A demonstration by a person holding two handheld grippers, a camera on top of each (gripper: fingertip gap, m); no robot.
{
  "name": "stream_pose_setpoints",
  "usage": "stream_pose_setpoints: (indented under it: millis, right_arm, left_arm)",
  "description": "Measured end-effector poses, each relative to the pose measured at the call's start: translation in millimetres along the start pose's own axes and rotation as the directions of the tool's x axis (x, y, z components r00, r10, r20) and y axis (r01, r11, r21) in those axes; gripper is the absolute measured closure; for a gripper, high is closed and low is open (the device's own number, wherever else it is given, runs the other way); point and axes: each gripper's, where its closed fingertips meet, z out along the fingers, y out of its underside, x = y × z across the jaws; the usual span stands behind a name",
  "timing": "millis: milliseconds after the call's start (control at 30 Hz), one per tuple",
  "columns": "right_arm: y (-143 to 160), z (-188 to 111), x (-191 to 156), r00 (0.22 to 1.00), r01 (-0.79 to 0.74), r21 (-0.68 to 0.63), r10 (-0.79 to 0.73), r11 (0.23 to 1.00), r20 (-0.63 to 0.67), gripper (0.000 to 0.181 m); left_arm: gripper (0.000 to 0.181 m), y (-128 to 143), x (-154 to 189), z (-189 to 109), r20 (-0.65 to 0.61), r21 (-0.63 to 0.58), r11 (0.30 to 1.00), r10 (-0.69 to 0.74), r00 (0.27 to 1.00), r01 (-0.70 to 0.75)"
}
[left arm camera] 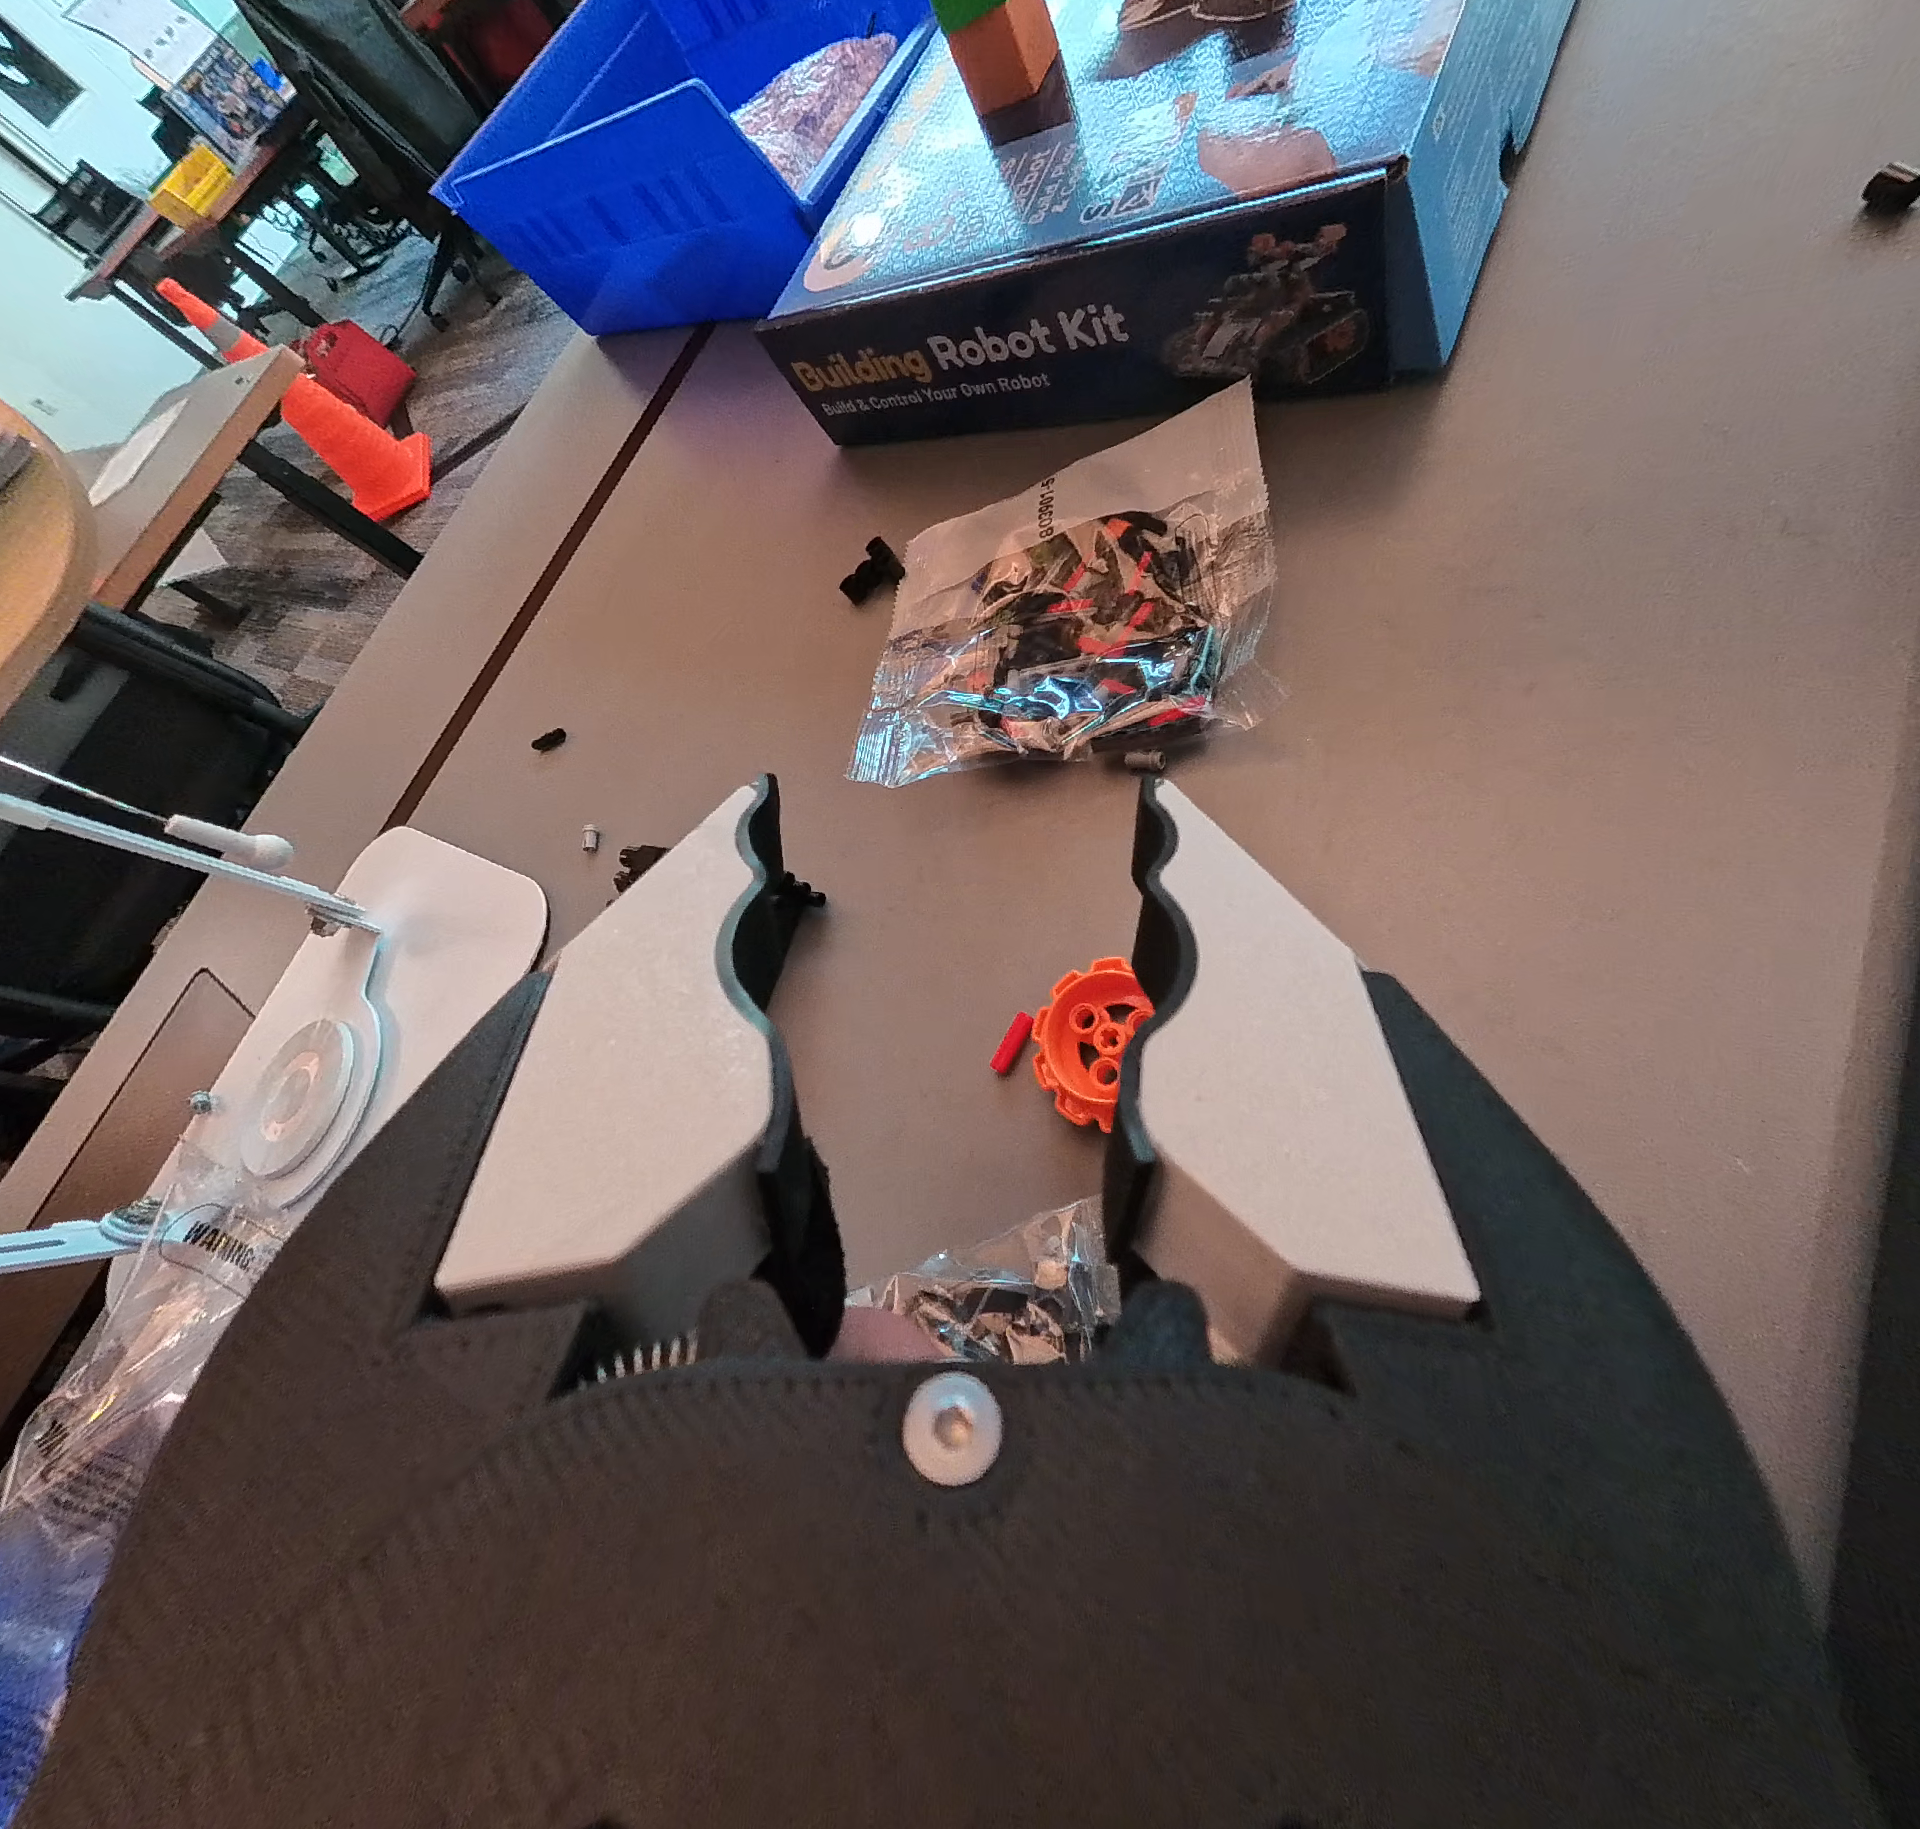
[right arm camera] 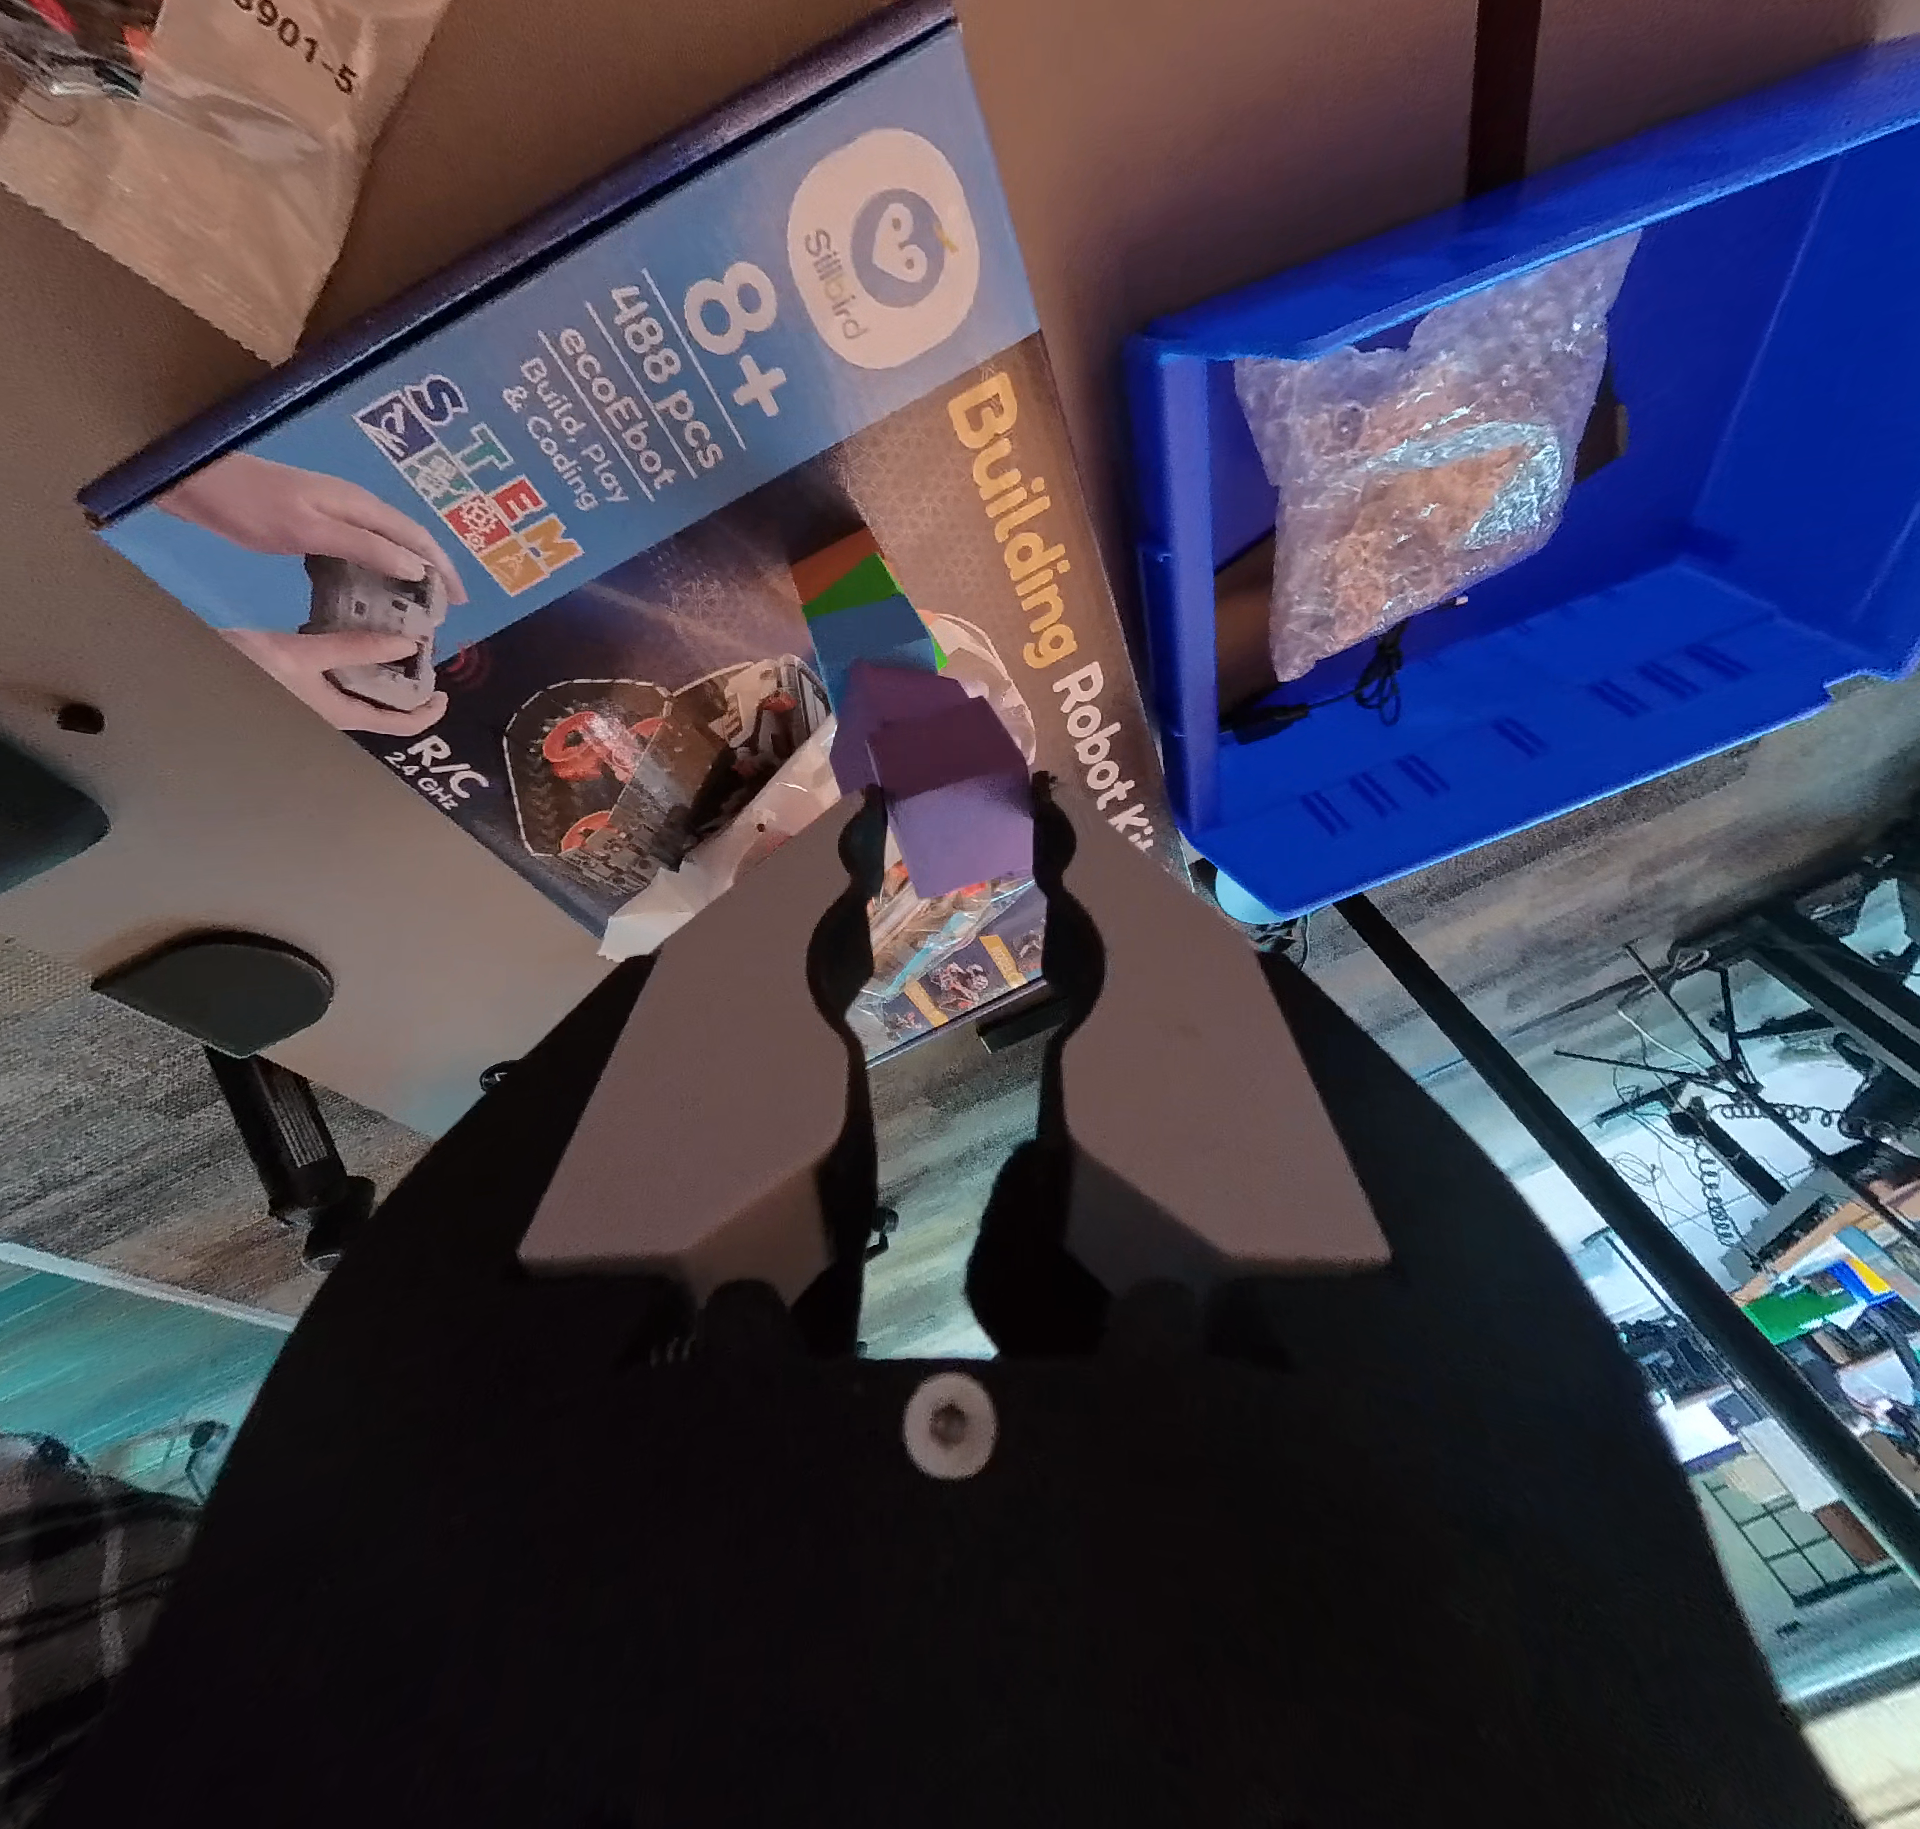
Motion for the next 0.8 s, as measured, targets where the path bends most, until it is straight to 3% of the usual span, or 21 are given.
stream_pose_setpoints:
  millis: [300, 433, 633, 800]
  right_arm:
    - [3.6, 0.3, -4.2, 1.000, 0.002, 0.005, -0.002, 1.000, 0.006, 0.151]
    - [6.1, 1.8, -2.2, 1.000, -0.018, 0.007, 0.018, 1.000, -0.012, 0.130]
    - [33.7, -27.7, 1.3, 0.978, -0.181, 0.202, 0.199, 0.962, -0.070, 0.129]
    - [72.2, 18.9, -28.9, 0.944, -0.329, 0.189, 0.323, 0.925, 0.062, 0.131]
  left_arm:
    - [0.115, 0.5, -1.0, -4.1, 0.002, -0.002, 1.000, 0.002, 1.000, -0.002]
    - [0.115, 1.1, -0.7, -5.5, 0.001, -0.005, 1.000, 0.006, 1.000, -0.006]
    - [0.115, -0.1, -4.7, -10.5, 0.010, 0.003, 1.000, -0.003, 1.000, 0.003]
    - [0.115, -2.2, -1.0, -10.7, 0.000, 0.005, 1.000, 0.006, 1.000, -0.006]
